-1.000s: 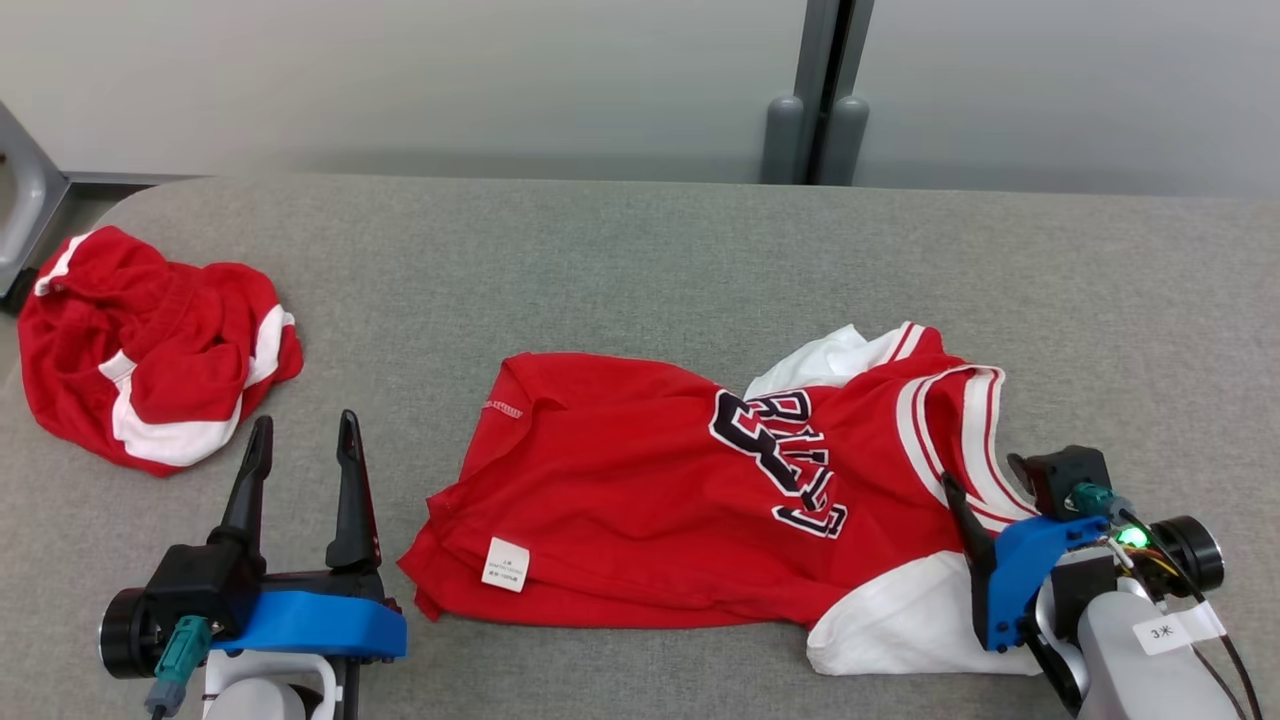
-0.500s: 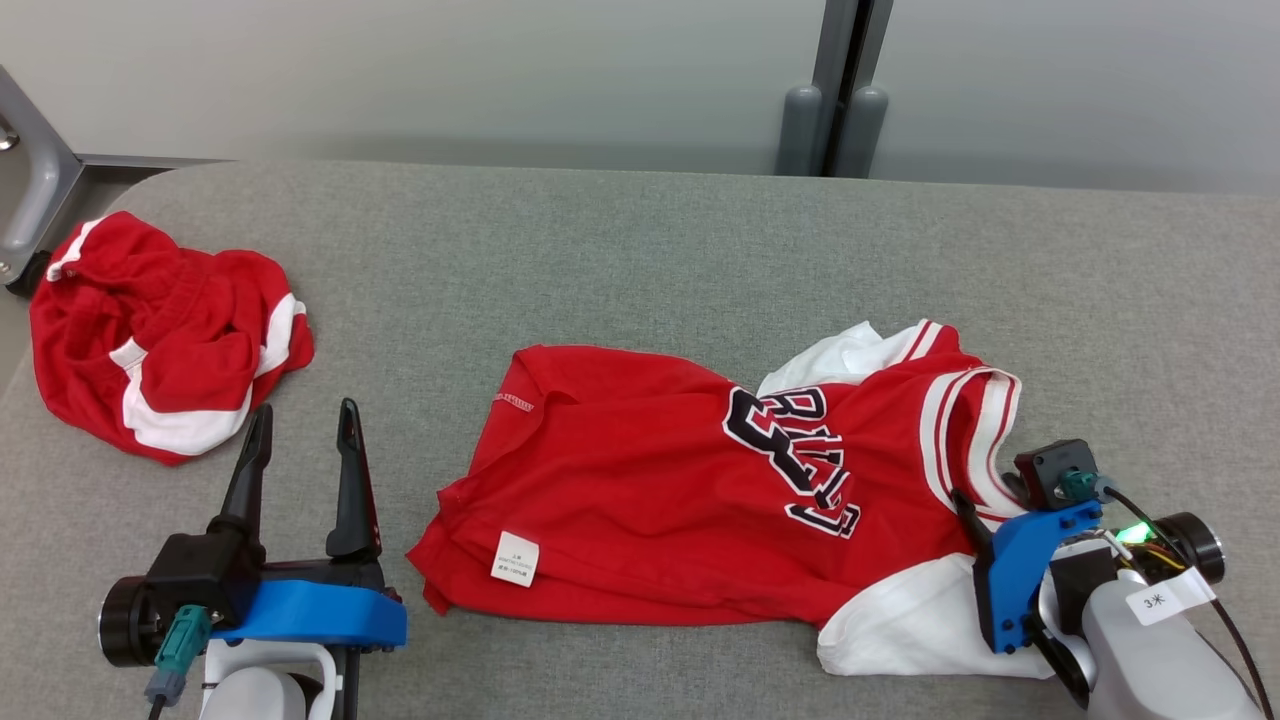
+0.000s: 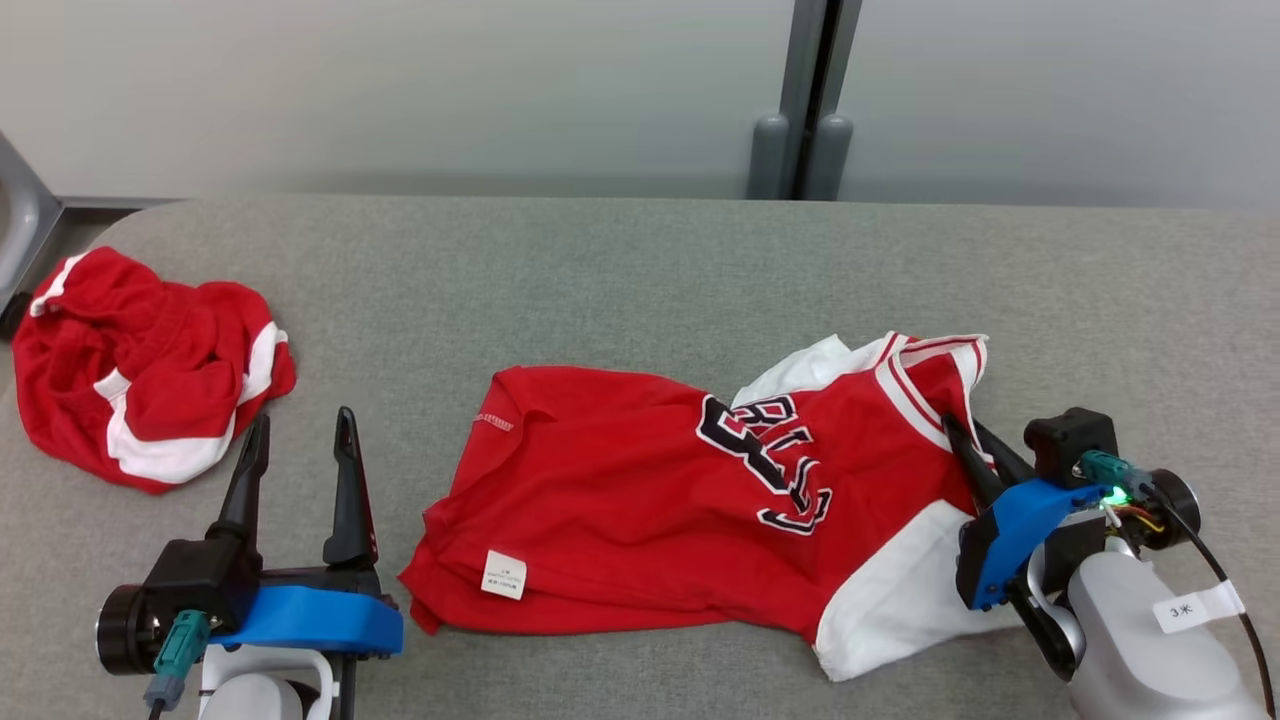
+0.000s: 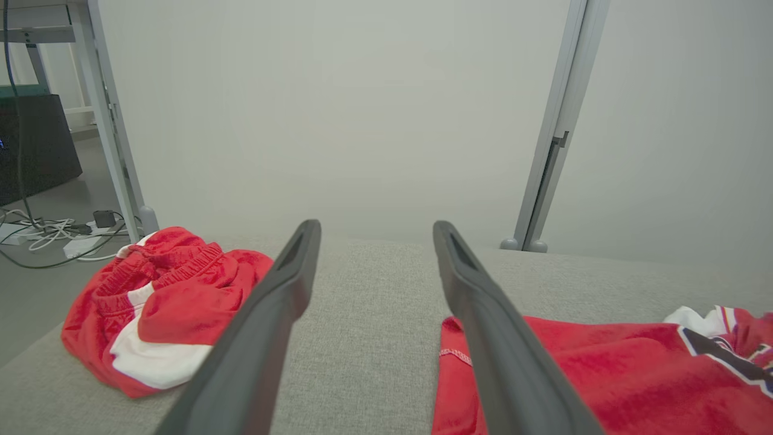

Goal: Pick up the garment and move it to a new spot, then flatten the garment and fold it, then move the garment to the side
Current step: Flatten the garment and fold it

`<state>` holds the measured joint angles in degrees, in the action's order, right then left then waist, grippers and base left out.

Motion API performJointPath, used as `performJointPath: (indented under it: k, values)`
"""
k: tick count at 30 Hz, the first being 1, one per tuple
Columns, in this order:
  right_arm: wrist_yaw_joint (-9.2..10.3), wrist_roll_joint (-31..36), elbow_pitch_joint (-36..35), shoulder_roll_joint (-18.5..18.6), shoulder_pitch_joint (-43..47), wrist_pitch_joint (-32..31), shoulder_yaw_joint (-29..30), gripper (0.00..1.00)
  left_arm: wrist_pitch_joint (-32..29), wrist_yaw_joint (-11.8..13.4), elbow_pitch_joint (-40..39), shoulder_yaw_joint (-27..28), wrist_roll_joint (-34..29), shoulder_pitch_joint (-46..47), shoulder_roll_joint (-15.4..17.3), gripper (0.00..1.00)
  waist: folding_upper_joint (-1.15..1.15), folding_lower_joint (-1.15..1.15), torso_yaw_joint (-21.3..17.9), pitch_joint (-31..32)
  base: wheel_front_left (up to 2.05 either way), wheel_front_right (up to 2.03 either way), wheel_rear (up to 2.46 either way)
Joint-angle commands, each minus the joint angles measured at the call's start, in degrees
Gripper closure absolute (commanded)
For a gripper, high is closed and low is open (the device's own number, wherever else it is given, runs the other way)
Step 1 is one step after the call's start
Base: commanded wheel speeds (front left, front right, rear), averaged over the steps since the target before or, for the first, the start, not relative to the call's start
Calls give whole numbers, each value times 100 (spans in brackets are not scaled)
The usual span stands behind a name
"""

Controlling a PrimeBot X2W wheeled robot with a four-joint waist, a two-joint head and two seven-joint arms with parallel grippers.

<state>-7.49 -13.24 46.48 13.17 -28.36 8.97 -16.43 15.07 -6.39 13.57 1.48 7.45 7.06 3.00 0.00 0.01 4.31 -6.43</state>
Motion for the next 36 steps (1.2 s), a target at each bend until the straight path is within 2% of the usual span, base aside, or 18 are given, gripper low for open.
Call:
performJointPath:
  k: [1, 7, 14, 24, 30, 36]
  values:
    - [-1, -20, -82, -46, -35, 176, 44, 100, 16, -20, 6, 37, -52, -56, -9, 0, 0, -1, -84, 102, 0, 0, 0]
    - [-1, -118, -647, -252, 293, 515, 264, 100, 15, -36, -7, 79, -84, -169, -11, 0, 0, -1, -230, 319, 0, 0, 0]
    - [-1, -136, -1815, -444, 1038, 576, 604, 100, 15, -31, -63, 151, -86, -335, -12, 0, 0, -1, -382, 436, 0, 0, 0]
    - [-2, -131, -3378, -651, 1910, 51, 877, 100, 16, -39, -107, 195, -87, -351, -13, 0, 0, -1, -537, 437, 0, 0, 0]
    - [-2, -80, -3759, -647, 2133, -169, 1005, 100, 15, -44, -93, 131, -43, -298, -15, 0, 0, -1, -506, 432, 0, 0, 0]
    - [-2, -42, -3771, -629, 2109, -205, 1131, 100, 16, -19, -104, 118, -14, -255, -15, 0, 0, -1, -453, 402, 0, 0, 0]
